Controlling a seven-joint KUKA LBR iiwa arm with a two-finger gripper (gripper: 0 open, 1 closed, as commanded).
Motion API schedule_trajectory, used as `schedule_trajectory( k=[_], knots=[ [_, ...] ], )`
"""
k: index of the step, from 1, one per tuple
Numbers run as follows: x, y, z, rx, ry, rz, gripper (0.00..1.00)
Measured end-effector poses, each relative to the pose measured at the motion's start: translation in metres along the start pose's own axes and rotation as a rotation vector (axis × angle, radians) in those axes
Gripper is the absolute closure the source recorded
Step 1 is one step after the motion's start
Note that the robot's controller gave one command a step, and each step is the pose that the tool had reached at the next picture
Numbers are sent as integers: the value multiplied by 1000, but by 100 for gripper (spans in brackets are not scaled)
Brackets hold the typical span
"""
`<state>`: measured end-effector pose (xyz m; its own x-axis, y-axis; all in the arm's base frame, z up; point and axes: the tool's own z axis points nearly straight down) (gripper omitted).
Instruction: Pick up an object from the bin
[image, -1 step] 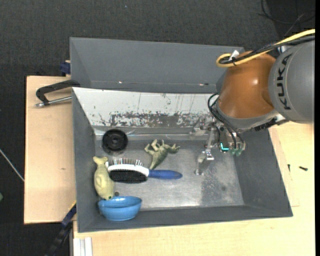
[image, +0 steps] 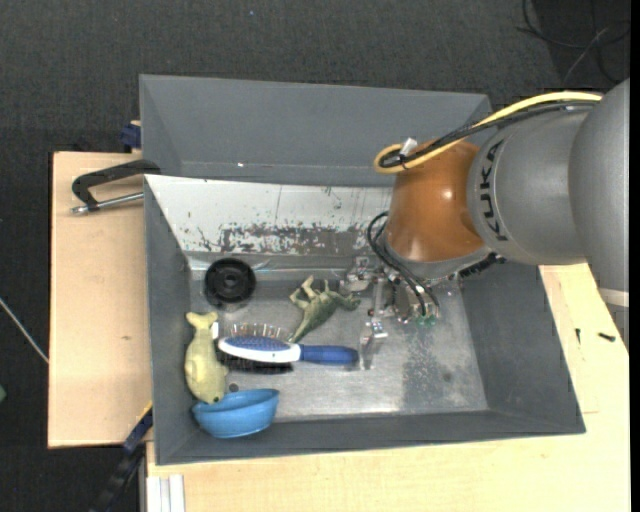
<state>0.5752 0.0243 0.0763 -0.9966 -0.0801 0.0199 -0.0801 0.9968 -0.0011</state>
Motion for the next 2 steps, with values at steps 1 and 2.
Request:
schedule_trajectory(
  k=[1, 2],
  knots=[
    [-3, -1, -2, -1, -22, 6, 100],
    [28, -4, -125, -1, -32, -25, 100]
  ],
)
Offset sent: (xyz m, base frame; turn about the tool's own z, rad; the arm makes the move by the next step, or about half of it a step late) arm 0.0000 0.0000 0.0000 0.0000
